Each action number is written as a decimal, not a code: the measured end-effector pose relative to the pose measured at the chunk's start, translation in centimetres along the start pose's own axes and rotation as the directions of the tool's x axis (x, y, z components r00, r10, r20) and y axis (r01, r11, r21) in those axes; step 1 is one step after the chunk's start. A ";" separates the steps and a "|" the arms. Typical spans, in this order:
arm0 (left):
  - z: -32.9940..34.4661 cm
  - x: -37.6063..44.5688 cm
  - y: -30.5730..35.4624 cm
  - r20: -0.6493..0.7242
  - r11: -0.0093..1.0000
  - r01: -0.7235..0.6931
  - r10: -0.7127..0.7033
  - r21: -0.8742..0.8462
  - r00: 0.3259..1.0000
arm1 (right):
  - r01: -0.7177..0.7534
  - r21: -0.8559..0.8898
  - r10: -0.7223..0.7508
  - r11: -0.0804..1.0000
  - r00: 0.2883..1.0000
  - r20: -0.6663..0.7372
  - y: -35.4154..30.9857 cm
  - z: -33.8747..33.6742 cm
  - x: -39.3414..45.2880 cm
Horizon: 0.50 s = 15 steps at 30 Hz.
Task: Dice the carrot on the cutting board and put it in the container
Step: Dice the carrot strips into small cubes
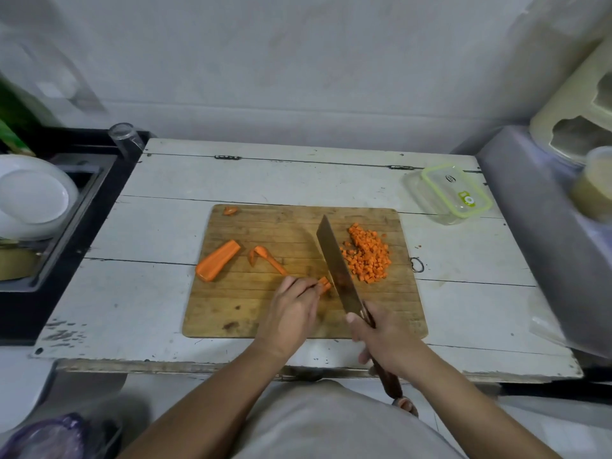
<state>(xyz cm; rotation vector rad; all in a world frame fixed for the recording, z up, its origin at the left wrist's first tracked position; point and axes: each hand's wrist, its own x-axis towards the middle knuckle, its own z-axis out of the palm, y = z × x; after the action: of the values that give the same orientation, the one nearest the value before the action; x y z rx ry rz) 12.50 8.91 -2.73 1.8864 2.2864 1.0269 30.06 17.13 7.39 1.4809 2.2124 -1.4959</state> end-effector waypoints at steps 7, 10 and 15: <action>0.1 -0.2 -0.2 0.042 1.000 0.013 -0.014 0.015 0.999 | -0.075 -0.207 0.018 0.975 0.964 -0.266 0.7 0.4 -0.7; -0.2 -0.1 -0.1 0.044 1.000 0.013 -0.014 0.016 0.999 | -0.055 -0.270 -0.025 0.961 0.958 -0.285 0.5 0.4 -1.6; -0.3 -0.1 0.2 0.034 1.000 0.011 -0.011 0.017 0.999 | -0.030 -0.360 -0.058 0.932 0.971 -0.233 -0.3 1.1 -2.2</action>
<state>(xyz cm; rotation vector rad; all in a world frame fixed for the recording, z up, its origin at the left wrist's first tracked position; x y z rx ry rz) 12.57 8.68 -2.49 1.8799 2.2909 0.9696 30.57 14.84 8.27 1.5872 2.4642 -0.8770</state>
